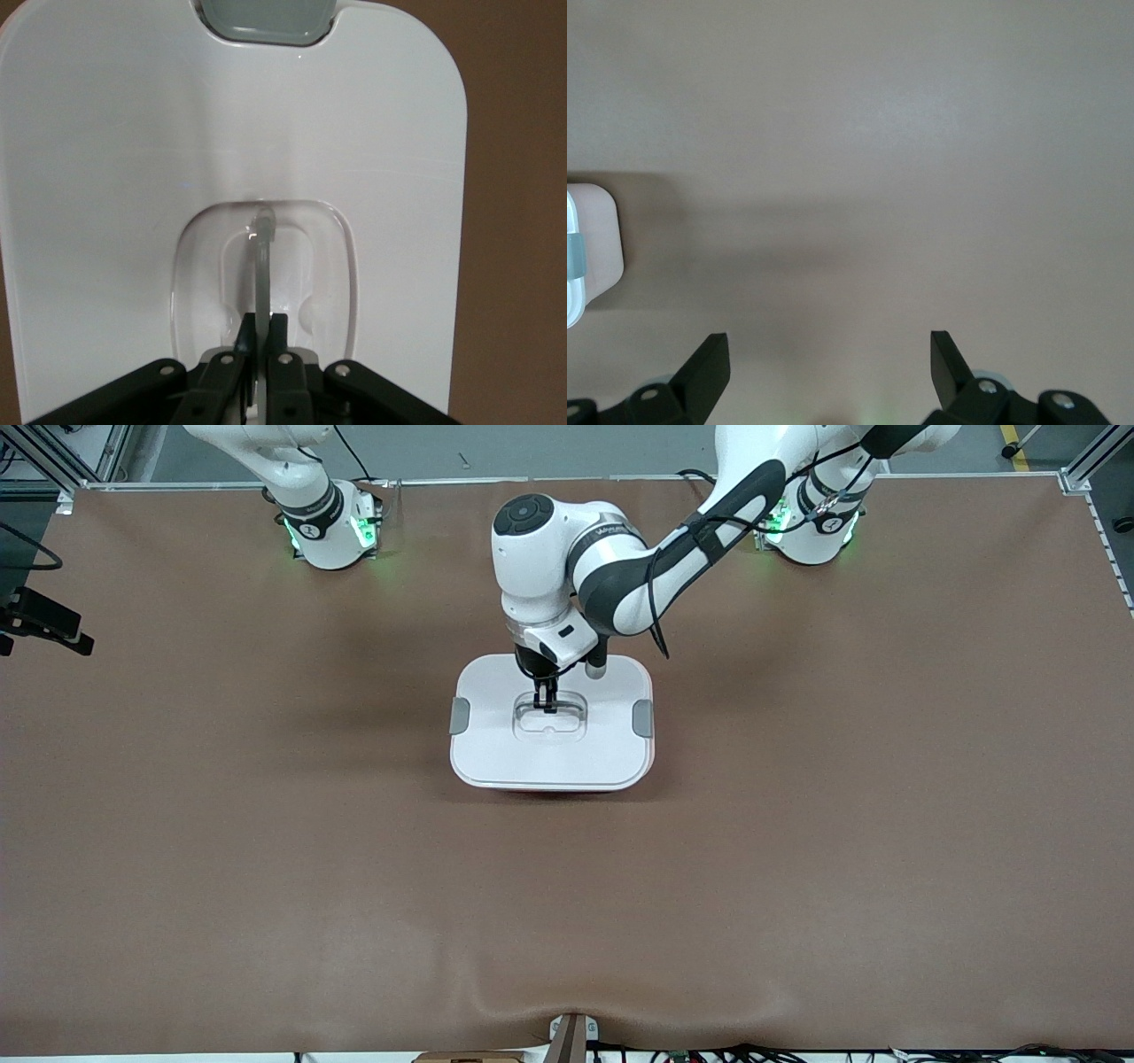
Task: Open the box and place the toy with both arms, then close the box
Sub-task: 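Lower the lid onto the tub and open the left gripper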
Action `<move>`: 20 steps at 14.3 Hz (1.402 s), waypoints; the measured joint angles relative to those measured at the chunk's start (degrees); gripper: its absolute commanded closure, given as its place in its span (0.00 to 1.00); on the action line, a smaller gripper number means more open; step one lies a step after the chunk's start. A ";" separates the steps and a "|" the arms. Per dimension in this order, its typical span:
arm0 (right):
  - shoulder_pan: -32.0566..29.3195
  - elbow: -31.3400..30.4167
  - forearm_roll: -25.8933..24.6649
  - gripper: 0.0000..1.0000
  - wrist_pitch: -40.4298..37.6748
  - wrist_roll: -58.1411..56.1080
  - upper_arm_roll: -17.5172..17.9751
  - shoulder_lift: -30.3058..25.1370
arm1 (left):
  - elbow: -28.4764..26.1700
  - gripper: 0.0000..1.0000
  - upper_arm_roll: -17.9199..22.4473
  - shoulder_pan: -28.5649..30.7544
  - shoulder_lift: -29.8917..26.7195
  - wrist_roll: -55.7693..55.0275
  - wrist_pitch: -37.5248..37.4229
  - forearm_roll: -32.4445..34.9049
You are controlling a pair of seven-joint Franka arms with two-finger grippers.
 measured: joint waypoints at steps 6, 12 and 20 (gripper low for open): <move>0.00 0.00 0.02 0.00 0.41 -0.02 0.17 0.00 | -0.89 1.00 0.05 0.04 -0.04 0.00 0.01 0.24; 0.03 0.06 0.04 0.00 0.64 0.00 0.80 0.00 | -2.81 1.00 0.03 0.11 -1.11 0.04 0.05 0.45; 0.03 0.10 0.03 0.00 0.55 2.25 0.79 0.00 | -3.50 0.00 0.10 0.32 -1.26 2.05 -0.03 0.54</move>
